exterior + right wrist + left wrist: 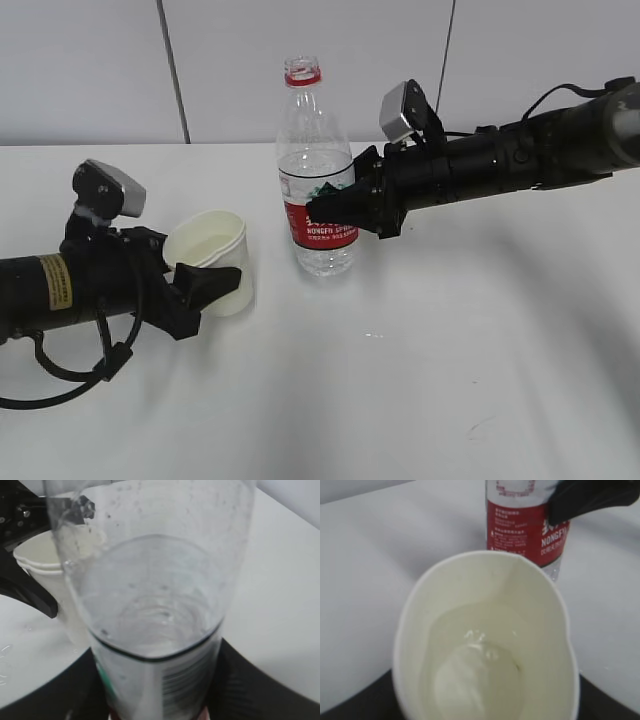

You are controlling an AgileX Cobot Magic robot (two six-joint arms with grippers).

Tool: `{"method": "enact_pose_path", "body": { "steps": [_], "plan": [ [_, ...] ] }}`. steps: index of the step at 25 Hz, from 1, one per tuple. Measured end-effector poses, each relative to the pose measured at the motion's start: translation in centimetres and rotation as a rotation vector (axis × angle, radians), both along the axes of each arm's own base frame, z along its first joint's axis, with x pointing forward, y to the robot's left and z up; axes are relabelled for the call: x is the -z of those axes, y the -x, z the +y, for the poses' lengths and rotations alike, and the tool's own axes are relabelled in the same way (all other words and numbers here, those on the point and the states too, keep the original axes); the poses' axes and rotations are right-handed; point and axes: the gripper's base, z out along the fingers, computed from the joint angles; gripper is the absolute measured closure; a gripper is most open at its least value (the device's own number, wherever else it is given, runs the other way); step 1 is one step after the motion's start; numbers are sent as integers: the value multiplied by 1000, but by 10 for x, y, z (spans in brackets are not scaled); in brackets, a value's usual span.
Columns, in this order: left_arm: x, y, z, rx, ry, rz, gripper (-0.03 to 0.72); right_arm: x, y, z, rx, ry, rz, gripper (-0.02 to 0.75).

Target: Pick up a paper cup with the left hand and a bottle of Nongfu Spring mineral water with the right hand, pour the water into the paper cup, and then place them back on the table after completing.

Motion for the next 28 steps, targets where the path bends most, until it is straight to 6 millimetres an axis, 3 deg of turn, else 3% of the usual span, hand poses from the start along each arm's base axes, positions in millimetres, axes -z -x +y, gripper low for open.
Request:
{"method": "enact_pose_path", "body": {
  "steps": [7, 10, 17, 24, 28],
  "plan": [
    [16, 2, -7, 33, 35, 37, 280, 2, -1, 0, -20, -1, -60, 370],
    [22, 2, -7, 35, 39, 54, 280, 15, -2, 0, -19, -10, -48, 370],
    [27, 2, -7, 74, -43, 62, 280, 20, -3, 1, -34, -20, -100, 370],
    [28, 2, -7, 81, -56, 61, 280, 41, -5, 3, -29, -79, -86, 370],
    [28, 1, -6, 72, -53, 62, 216, 47, -5, 3, -31, -77, -82, 370]
  ]
}}
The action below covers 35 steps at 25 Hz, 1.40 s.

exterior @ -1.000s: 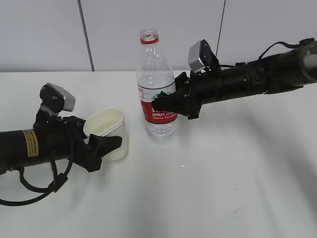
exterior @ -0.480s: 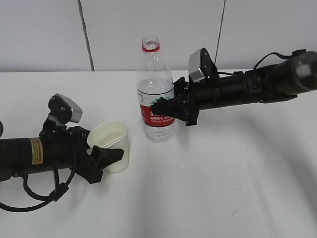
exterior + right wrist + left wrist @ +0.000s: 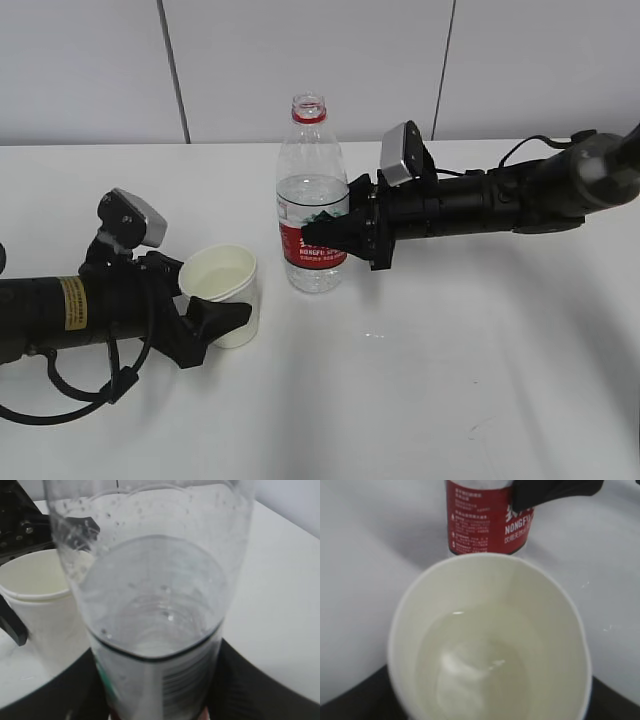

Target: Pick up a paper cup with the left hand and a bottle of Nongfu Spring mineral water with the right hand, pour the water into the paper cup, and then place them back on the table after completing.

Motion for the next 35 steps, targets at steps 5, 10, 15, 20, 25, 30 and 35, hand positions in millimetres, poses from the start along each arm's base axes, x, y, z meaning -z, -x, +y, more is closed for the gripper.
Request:
{"method": "enact_pose_path", "body": {
  "steps": [5, 10, 15, 20, 25, 30, 35],
  "plan": [
    [0, -1, 1, -12, -3, 4, 119, 1, 1, 0, -15, 7, -4, 370],
    [-1, 0, 0, 4, -8, -1, 106, 3, 6, 1, -73, 42, -10, 298],
    [-10, 4, 1, 35, -43, -27, 105, 4, 8, 1, -98, 49, -13, 164],
    [-19, 9, 4, 47, -90, -18, 105, 5, 7, -10, -103, 66, -15, 146],
    [-16, 23, 10, 39, -148, 21, 105, 8, 3, -40, -73, 99, -6, 146],
    [-24, 34, 20, 0, -232, 25, 105, 11, 0, -64, -47, 127, -4, 147],
    [-34, 32, 29, -73, -278, 13, 105, 10, -7, -85, 14, 159, -14, 147]
  ]
}}
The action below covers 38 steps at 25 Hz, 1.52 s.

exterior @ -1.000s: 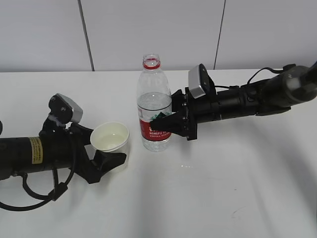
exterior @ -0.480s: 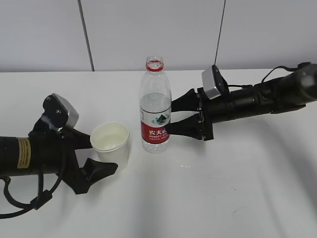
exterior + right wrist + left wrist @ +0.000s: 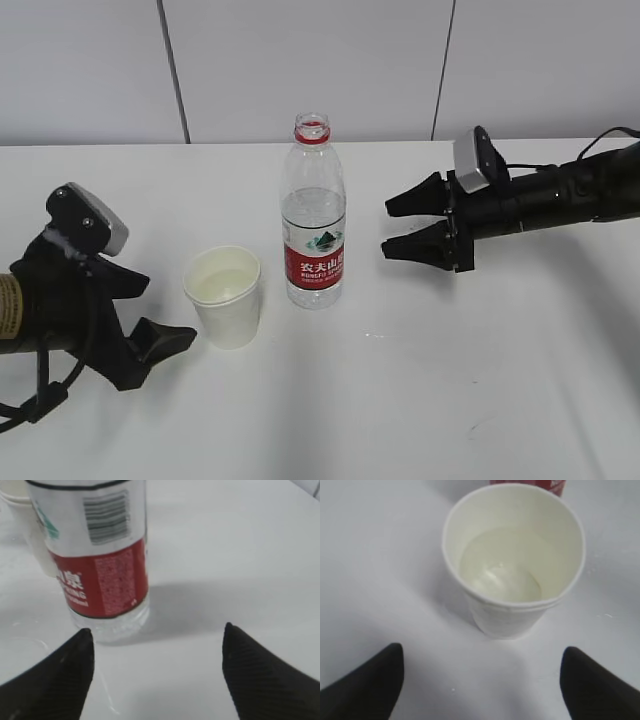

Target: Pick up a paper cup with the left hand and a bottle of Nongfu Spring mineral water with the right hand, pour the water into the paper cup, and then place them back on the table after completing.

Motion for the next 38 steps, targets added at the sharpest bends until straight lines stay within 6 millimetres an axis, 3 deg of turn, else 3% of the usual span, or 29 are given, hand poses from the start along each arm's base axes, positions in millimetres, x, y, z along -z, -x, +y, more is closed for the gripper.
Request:
{"method": "enact_pose_path", "body": {
  "steps": [9, 17, 24, 27, 34, 38],
  "plan": [
    [-4, -17, 48, -276, 72, -4, 105, -10, -39, -38, 342, 131, -72, 148],
    [-20, -41, 80, -470, 105, -57, 105, -19, -70, -80, 900, 244, 25, 148],
    [-38, -65, 93, -565, 22, -73, 105, -14, -68, -115, 1312, 341, 137, 148],
    [-40, -68, 98, -598, -16, -56, 105, -15, -66, -122, 1392, 367, 152, 148],
    [-39, -68, 101, -619, -42, -37, 106, -46, -61, -127, 1521, 252, 189, 149],
    [-38, -67, 102, -629, -59, -21, 112, -41, -53, -132, 1581, 334, 270, 149]
  ]
}}
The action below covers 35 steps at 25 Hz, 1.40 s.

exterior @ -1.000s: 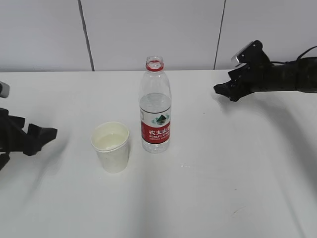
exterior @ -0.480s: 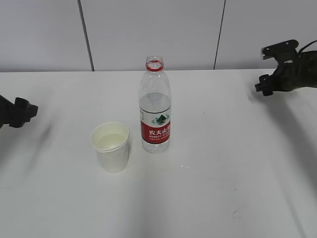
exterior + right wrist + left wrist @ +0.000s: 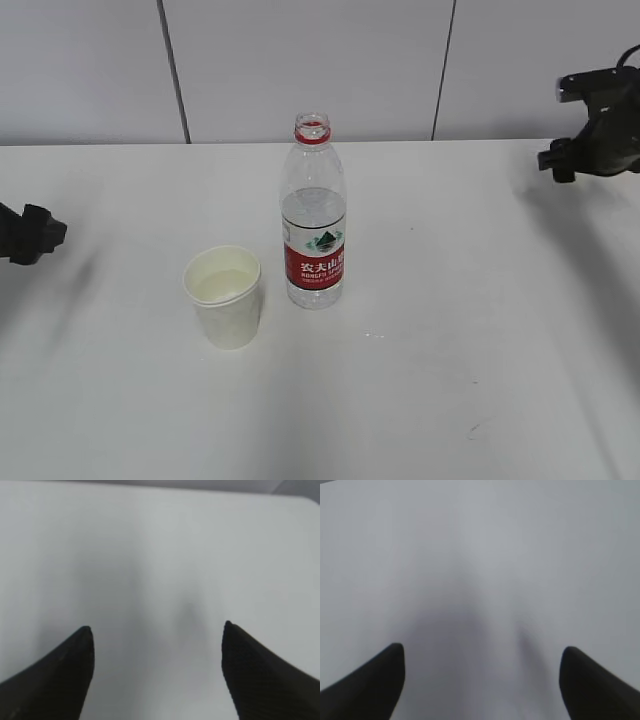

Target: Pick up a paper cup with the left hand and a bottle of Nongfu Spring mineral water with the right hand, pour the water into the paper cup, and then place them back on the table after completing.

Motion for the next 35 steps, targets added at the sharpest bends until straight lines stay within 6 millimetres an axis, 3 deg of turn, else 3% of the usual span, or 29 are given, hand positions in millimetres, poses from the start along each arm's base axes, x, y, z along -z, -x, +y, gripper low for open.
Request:
{"method": "enact_pose_path", "body": {
  "steps": [4, 9, 19, 29, 35],
  "plan": [
    [2, 2, 2, -16, -17, 28, 115, 2, 12, -1, 41, -24, 241, 149],
    [7, 7, 8, -107, -27, 113, 115, -8, 18, 16, -53, -193, 409, 149],
    [-3, 29, 0, -261, -30, 283, 115, -67, 33, 31, -158, -302, 373, 150],
    [-25, 45, -11, -135, -4, 447, 115, -120, 55, 40, -221, -345, 342, 150],
    [-51, 61, -11, -136, 17, 411, 115, -133, 84, 46, -241, -371, 362, 150]
  ]
}}
